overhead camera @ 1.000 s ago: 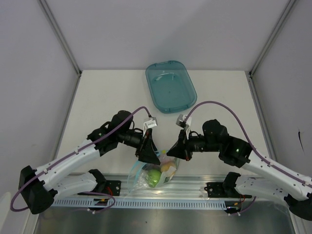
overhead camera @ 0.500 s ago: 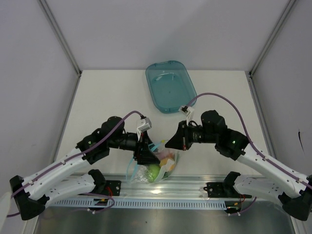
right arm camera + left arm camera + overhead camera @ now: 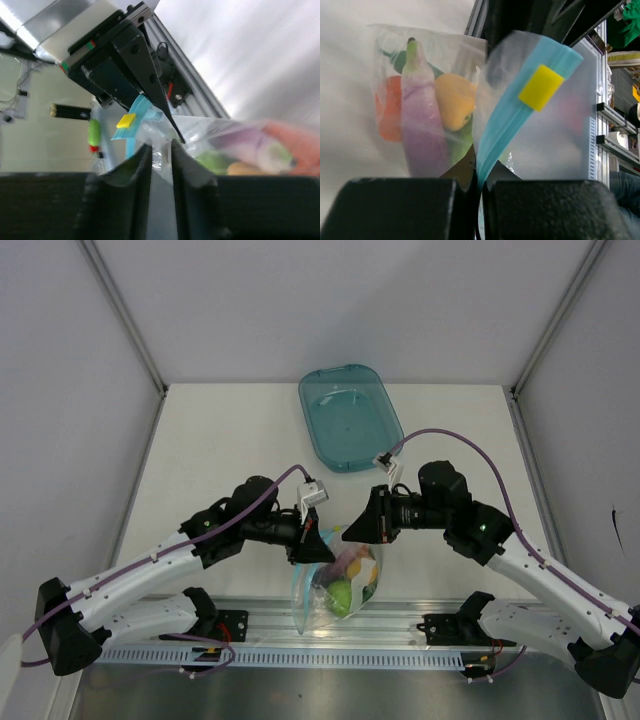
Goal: Place the food in the zip-top bag and seal the zipper
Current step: Zip the zipper food storage bag at the center of the board.
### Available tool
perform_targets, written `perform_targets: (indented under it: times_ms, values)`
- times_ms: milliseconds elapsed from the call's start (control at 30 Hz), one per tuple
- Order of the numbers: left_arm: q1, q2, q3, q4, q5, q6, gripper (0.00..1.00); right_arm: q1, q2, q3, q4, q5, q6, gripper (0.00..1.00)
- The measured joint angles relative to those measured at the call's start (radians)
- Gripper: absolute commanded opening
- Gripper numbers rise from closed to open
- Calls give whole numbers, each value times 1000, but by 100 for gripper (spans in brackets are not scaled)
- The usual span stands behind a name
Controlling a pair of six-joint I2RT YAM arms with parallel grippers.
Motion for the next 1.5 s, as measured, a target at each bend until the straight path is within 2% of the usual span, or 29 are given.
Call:
perform_targets:
  times_ms: [67,333,467,600,767,1033,1233,1333,1433,1467,1500]
  values:
    - [0,6,0,3,10,-6,1,0,-5,0,-11,-6,-47,33]
    - [-1,8,0,27,129,-11,1,0,-107,-53,-8,-53,-246,37]
    - [0,8,0,60,213,-18,1,0,-118,-70,-5,-81,-327,54]
    - [1,11,-16,108,285,-41,1,0,-123,-90,-3,-89,-404,65]
    - [2,29,-32,133,336,-58,1,0,-125,-113,32,-124,-457,66]
    - [5,36,-32,145,361,-59,0,0,-86,-117,103,-274,-473,67]
    - [7,43,-32,151,373,-59,1,0,-43,-133,138,-339,-477,60]
    - [8,43,-32,150,378,-59,1,0,-21,-138,172,-356,-467,47]
    - [9,43,-32,149,380,-58,1,0,-5,-138,199,-366,-456,27]
    - [9,43,-32,148,380,-58,4,0,-2,-138,206,-367,-451,11]
    - [9,43,-32,145,379,-58,11,1,0,-138,213,-367,-444,1]
